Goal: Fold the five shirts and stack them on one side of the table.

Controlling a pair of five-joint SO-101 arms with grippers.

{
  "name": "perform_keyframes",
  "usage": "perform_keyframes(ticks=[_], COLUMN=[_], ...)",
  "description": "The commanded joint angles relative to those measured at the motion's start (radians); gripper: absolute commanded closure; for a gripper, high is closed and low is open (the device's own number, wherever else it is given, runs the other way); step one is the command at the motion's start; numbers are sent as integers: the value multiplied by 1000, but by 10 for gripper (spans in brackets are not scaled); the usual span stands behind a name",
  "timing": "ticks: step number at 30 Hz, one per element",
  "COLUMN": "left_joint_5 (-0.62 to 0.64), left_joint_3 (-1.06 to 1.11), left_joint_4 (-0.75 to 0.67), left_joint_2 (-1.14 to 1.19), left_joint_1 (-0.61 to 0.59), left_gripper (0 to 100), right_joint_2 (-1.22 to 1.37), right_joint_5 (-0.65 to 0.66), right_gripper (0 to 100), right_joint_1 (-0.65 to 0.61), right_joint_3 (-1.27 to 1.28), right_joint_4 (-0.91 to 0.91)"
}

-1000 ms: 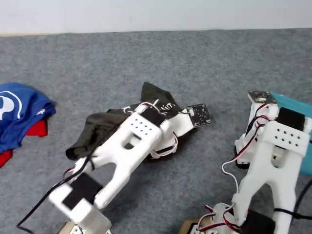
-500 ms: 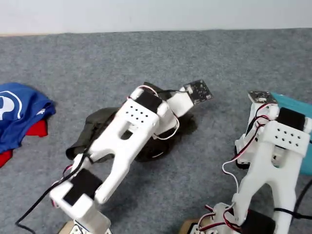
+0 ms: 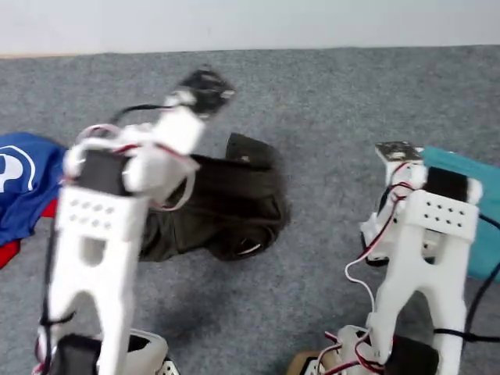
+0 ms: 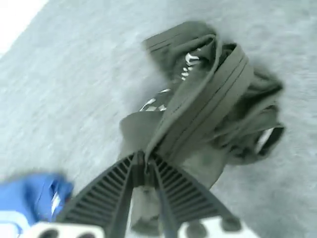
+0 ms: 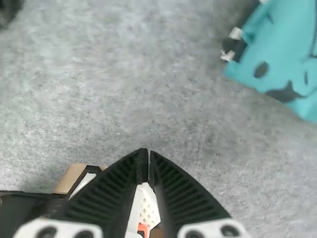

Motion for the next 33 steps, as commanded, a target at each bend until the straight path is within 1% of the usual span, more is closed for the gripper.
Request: perform_keyframes(ticks=[1,5,8,16,18,20,22,25,27,30,33], left_joint_5=[3,-2,-49,-155,-175,-180,-180,-169,-92,66,215], left_joint_3=[-28,-27,12,88,88,87,87,59,13,-62,-127], left_joint_4=[64,109,109,110,110,110,106,104,81,-3,-87], left_joint_2=[-109,-149,-158,-158,-160,-161,-181,-242,-275,-295,-293], left_joint_1=[-124,-249,-344,-644,-683,-687,-663,-552,-451,-292,-97], left_gripper=[996,996,996,996,996,996,996,996,996,996,996], right_joint_2=[-1,-1,-1,1,1,1,1,-1,-7,-8,-8], right_joint_5=[5,5,5,3,3,6,8,9,9,9,11], right_gripper=[989,989,989,989,989,989,989,989,989,989,989], right_joint_1=[-90,-183,-226,-243,-245,-251,-254,-246,-229,-180,-110], right_joint_3=[-58,-58,-58,-58,-58,-58,-58,-58,-58,-58,-58], right_joint_4=[-4,-7,-36,-84,-87,-102,-104,-97,-94,-94,-94])
